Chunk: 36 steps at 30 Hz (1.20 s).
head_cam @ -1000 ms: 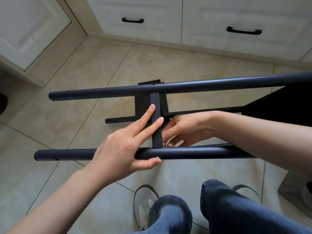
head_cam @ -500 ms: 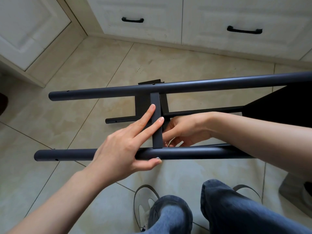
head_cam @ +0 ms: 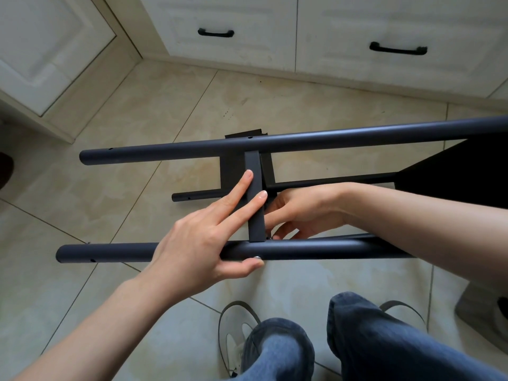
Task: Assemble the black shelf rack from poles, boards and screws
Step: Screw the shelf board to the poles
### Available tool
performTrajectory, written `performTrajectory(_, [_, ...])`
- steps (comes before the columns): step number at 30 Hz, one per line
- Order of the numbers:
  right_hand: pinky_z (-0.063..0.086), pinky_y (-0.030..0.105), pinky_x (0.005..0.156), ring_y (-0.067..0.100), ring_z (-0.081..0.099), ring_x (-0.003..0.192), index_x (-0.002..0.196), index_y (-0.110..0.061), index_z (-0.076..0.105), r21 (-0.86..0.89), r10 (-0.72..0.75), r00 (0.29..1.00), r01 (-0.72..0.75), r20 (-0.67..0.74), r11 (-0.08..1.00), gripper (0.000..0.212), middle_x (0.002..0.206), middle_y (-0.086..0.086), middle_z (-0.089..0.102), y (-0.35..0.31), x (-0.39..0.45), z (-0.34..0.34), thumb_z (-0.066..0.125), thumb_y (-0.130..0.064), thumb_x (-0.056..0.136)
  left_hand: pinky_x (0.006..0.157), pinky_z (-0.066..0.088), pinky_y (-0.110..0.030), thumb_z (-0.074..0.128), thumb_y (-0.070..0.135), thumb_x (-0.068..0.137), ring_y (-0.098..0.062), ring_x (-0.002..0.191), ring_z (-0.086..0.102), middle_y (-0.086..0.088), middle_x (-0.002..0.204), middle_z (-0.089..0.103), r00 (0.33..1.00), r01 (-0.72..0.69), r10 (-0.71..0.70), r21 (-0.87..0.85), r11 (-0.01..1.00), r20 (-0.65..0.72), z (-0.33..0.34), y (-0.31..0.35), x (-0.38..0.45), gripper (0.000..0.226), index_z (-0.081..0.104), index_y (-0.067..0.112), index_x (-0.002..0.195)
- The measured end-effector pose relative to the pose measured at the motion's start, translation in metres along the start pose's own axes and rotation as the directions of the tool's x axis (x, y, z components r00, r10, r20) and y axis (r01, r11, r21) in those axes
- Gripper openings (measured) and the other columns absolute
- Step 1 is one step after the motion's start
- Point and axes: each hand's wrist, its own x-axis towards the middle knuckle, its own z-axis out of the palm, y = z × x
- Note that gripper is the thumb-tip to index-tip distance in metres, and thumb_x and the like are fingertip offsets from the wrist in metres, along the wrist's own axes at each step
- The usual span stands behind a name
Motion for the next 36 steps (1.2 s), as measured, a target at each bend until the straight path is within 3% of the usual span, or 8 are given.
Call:
performTrajectory(2, [0.050, 0.038, 0.093, 0.018, 0.060, 0.087, 0.092, -0.011, 0.076, 0.024, -0.008, 0.999, 0.007, 0.040, 1.000, 0.015, 0.090, 0.005, 0.070, 0.002, -0.002, -0.004, 0.065, -0.021, 0.093, 0.069, 0.055, -0.030, 0.051, 0.068, 0.079, -0.015, 0.109, 0.064, 0.007, 0.168, 0.010, 1.000, 0.000, 0.000, 0.000, 1.000, -0.002, 0.000, 0.000, 0.000, 0.090, 0.026, 0.032, 0.157])
performTrajectory(4, [0.049, 0.035, 0.088, 0.018, 0.059, 0.085, 0.084, -0.013, 0.076, 0.015, -0.009, 0.999, 0.009, 0.036, 1.000, 0.014, 0.085, 0.005, 0.068, 0.001, -0.003, -0.004, 0.065, -0.019, 0.092, 0.069, 0.055, -0.030, 0.051, 0.068, 0.079, -0.015, 0.110, 0.064, 0.007, 0.168, 0.011, 1.000, 0.000, 0.000, -0.001, 1.000, -0.005, -0.001, 0.000, 0.000, 0.090, 0.027, 0.031, 0.157])
performTrajectory(10, [0.046, 0.042, 0.102, 0.023, 0.059, 0.096, 0.119, 0.004, 0.064, -0.004, 0.037, 0.999, -0.037, -0.021, 0.999, 0.041, 0.107, 0.015, 0.064, 0.000, -0.001, -0.001, 0.066, -0.027, 0.093, 0.068, 0.053, -0.029, 0.051, 0.068, 0.079, -0.015, 0.107, 0.065, 0.007, 0.168, 0.010, 1.000, -0.001, 0.001, -0.006, 1.000, 0.002, -0.001, 0.000, 0.000, 0.090, 0.026, 0.031, 0.157])
performTrajectory(15, [0.050, 0.037, 0.093, 0.019, 0.059, 0.089, 0.100, -0.004, 0.070, 0.073, -0.019, 1.000, 0.018, 0.004, 0.997, 0.019, 0.088, 0.006, 0.070, 0.002, 0.004, 0.003, 0.064, -0.021, 0.094, 0.069, 0.054, -0.030, 0.052, 0.068, 0.078, -0.017, 0.110, 0.065, 0.008, 0.168, 0.009, 1.000, 0.003, -0.003, -0.007, 1.000, 0.000, 0.000, 0.000, 0.000, 0.090, 0.026, 0.033, 0.157])
performTrajectory(19, [0.049, 0.039, 0.096, 0.021, 0.058, 0.090, 0.117, 0.007, 0.064, 0.021, -0.008, 1.000, 0.008, -0.018, 1.000, 0.039, 0.102, 0.013, 0.065, 0.000, 0.004, 0.006, 0.065, -0.024, 0.093, 0.070, 0.055, -0.032, 0.051, 0.068, 0.079, -0.018, 0.111, 0.065, 0.008, 0.168, 0.009, 1.000, 0.004, -0.004, -0.011, 1.000, 0.005, -0.001, 0.001, 0.000, 0.090, 0.025, 0.033, 0.157])
performTrajectory(22, [0.049, 0.039, 0.096, 0.020, 0.057, 0.091, 0.119, 0.006, 0.063, 0.010, -0.003, 1.000, 0.004, -0.019, 1.000, 0.039, 0.103, 0.013, 0.065, -0.001, 0.002, 0.003, 0.064, -0.024, 0.094, 0.067, 0.054, -0.031, 0.051, 0.068, 0.079, -0.017, 0.106, 0.065, 0.008, 0.168, 0.010, 1.000, 0.010, -0.010, -0.005, 1.000, 0.003, -0.001, 0.001, 0.000, 0.089, 0.026, 0.033, 0.157])
performTrajectory(27, [0.046, 0.038, 0.093, 0.019, 0.057, 0.087, 0.101, -0.004, 0.069, 0.038, 0.008, 0.998, -0.010, 0.058, 0.999, 0.014, 0.087, 0.006, 0.066, 0.001, -0.003, -0.002, 0.062, -0.016, 0.095, 0.068, 0.055, -0.032, 0.050, 0.069, 0.079, -0.018, 0.108, 0.065, 0.008, 0.168, 0.010, 1.000, 0.006, -0.006, -0.002, 1.000, 0.004, 0.000, 0.000, -0.001, 0.089, 0.026, 0.032, 0.157])
performTrajectory(36, [0.046, 0.040, 0.095, 0.026, 0.054, 0.100, 0.124, 0.008, 0.059, 0.033, 0.009, 1.000, -0.010, 0.015, 0.999, 0.037, 0.109, 0.016, 0.061, 0.000, -0.003, 0.001, 0.060, -0.017, 0.097, 0.066, 0.053, -0.030, 0.051, 0.067, 0.078, -0.016, 0.106, 0.063, 0.006, 0.168, 0.013, 1.000, 0.008, -0.008, 0.000, 1.000, -0.001, 0.000, 0.000, 0.000, 0.089, 0.029, 0.031, 0.157])
